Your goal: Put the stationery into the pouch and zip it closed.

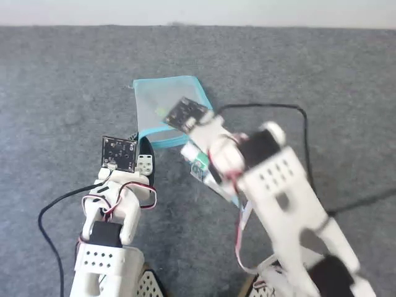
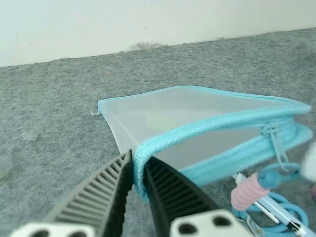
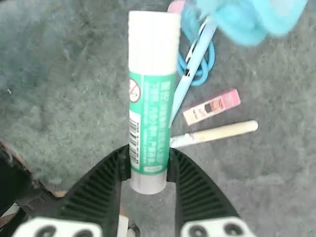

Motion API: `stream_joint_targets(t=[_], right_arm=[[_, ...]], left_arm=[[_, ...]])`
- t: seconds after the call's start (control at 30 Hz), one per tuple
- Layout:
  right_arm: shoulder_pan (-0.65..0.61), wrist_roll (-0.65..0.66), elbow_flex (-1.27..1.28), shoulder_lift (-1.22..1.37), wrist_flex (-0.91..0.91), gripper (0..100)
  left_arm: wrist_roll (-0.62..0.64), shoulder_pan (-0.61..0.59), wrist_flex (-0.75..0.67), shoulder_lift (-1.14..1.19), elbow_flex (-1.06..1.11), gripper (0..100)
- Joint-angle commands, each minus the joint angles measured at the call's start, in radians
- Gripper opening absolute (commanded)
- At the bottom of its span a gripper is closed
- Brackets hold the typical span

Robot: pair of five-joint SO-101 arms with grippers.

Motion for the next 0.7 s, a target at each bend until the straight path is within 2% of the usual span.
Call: stream_joint_targets(t=[0.0,0.4,0.67], right_arm=[[-0.01,-0.025,-0.155,0.136,0.038,0.8],[-0.015,-0.095,-0.371,0.387,0.041,0.8],[-0.008,-0.104,-0.465,0.463,0.042,0.8]], left_arm=[[-0.008,0.0,-0.011,-0.018,-0.018,1],[-0.008,0.011,-0.011,-0.014,-0.016,1],[-0.084,0.138,-0.011,-0.018,0.025,1]])
